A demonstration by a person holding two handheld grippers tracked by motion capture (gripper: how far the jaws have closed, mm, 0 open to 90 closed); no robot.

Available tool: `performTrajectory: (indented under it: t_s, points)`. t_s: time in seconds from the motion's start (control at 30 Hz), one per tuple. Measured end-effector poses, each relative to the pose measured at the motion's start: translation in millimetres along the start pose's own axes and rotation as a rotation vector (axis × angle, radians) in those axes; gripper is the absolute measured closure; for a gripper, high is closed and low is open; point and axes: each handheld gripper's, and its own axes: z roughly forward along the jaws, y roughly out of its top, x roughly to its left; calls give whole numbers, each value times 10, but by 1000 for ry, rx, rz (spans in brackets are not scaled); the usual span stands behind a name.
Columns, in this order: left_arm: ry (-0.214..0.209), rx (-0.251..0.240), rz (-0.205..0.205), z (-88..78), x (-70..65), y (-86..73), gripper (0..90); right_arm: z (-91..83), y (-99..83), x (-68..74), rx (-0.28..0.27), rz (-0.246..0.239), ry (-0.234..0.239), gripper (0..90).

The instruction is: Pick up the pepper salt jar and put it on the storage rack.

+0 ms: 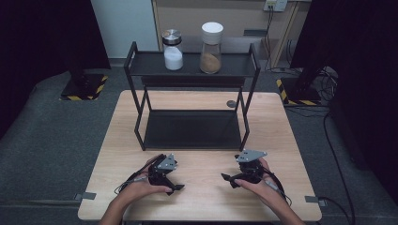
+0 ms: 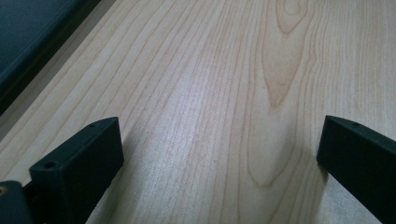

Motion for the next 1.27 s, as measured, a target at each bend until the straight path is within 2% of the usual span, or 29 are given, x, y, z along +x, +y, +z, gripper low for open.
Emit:
performTrajectory:
  t_s: [0.07, 0.23, 0.4, 0.8, 1.27]
  points:
    - [1, 0, -1, 0, -2, 0, 0, 4, -62, -1, 29, -5, -7, 86]
    - [2, 0, -2, -1, -5, -1, 0, 12, -188, -53, 53, 26, -11, 80]
    - [3, 0, -3, -1, -7, -1, 0, 45, -269, -61, 91, 24, -21, 68]
    - [3, 0, -3, -1, -8, -1, 0, 67, -302, -112, 81, -3, -5, 17]
    - [3, 0, -3, -1, -8, -2, 0, 71, -297, -113, 83, -7, -4, 12]
